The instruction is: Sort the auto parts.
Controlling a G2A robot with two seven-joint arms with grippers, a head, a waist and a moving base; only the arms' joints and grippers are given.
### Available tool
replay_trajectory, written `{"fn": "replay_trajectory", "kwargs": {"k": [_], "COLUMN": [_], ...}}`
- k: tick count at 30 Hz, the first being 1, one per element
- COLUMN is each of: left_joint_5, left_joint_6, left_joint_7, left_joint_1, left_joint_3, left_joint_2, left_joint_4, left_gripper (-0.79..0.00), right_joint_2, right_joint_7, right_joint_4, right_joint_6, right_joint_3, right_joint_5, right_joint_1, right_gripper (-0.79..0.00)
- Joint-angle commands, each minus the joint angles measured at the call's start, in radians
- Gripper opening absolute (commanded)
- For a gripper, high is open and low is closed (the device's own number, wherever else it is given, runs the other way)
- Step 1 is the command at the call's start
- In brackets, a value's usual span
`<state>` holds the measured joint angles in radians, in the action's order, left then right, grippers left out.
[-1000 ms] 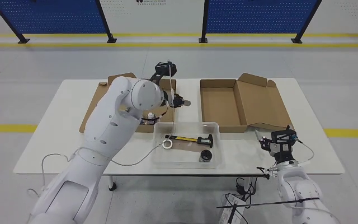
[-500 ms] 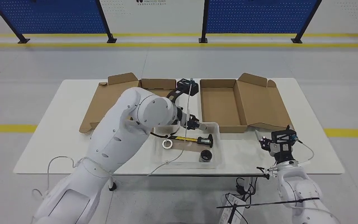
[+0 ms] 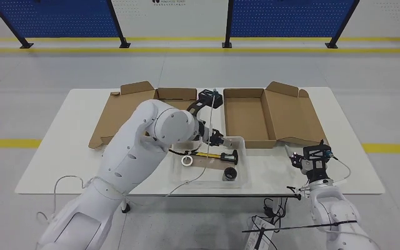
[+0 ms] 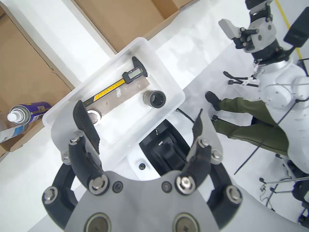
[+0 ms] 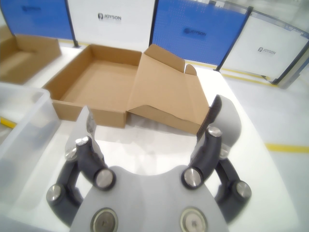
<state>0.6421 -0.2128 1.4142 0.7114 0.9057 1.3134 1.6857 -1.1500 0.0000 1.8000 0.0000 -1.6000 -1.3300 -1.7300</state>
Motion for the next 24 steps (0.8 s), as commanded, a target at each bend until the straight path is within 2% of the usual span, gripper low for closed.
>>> {"fn": "replay_trajectory", "kwargs": {"k": [1, 5, 12, 18, 24], "left_joint_5": [-0.003, -0.021, -0.024, -0.022, -0.035], "left_joint_6": [-0.022, -0.092, -0.186, -0.18, -0.151], "left_joint_7": [-0.011, -0.039, -0.038, -0.038, -0.043], "left_joint_1": [0.006, 0.0, -0.058, -0.087, -0.106], "left_joint_3": [-0.039, -0.119, -0.238, -0.325, -0.371], "left_joint_2": [0.007, 0.029, 0.073, 0.105, 0.132], "left_joint_4": [-0.003, -0.036, -0.134, -0.232, -0.326], "left_gripper": [0.0, 0.0, 0.0, 0.0, 0.0], "right_joint_2": [0.0, 0.0, 0.0, 0.0, 0.0], "right_joint_7": [0.0, 0.0, 0.0, 0.0, 0.0], "right_joint_4": [0.0, 0.0, 0.0, 0.0, 0.0], "right_joint_6": [0.0, 0.0, 0.0, 0.0, 0.0], "right_joint_3": [0.0, 0.0, 0.0, 0.0, 0.0], "right_joint_5": [0.0, 0.0, 0.0, 0.0, 0.0], "right_joint_1": [0.0, 0.0, 0.0, 0.0, 0.0], "right_gripper": [0.0, 0.0, 0.0, 0.0, 0.0]}}
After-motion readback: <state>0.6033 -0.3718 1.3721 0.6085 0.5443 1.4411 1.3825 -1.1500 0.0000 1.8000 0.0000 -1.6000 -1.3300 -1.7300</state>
